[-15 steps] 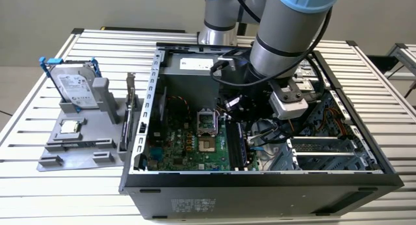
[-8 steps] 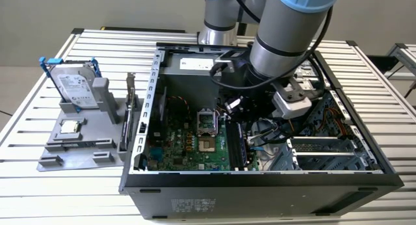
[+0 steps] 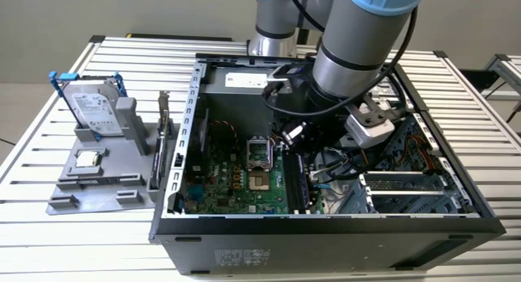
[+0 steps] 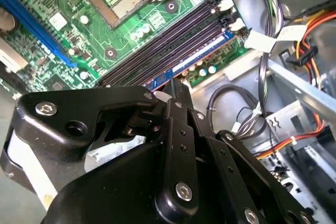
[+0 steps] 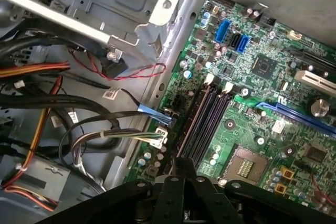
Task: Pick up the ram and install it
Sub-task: 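Press down the ram until it locks into place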
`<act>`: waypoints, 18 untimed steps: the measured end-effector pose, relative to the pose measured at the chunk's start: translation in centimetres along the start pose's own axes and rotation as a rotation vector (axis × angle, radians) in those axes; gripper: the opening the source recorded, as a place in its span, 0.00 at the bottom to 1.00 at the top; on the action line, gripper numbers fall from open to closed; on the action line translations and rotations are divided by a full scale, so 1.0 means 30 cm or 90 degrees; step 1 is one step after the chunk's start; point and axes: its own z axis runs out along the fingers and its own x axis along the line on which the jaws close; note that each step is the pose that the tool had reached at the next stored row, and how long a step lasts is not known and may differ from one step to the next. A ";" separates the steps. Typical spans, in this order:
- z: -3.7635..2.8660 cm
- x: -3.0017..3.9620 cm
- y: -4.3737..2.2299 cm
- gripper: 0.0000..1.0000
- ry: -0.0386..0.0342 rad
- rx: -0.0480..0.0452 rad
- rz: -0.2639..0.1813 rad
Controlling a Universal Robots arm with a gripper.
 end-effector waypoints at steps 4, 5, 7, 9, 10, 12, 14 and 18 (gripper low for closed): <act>0.000 0.000 -0.001 0.00 -0.0007 -0.0005 -0.031; 0.000 0.000 -0.001 0.00 -0.0008 -0.0006 -0.039; 0.000 0.000 -0.001 0.00 -0.0012 -0.0010 -0.055; 0.000 0.000 -0.001 0.00 -0.0016 -0.0012 -0.070; 0.000 0.000 -0.001 0.00 -0.0017 -0.0014 -0.077; 0.000 0.000 -0.002 0.00 -0.0020 -0.0016 -0.092; 0.000 0.000 -0.002 0.00 -0.0024 -0.0018 -0.107; 0.001 0.000 -0.003 0.00 -0.0030 -0.0023 -0.137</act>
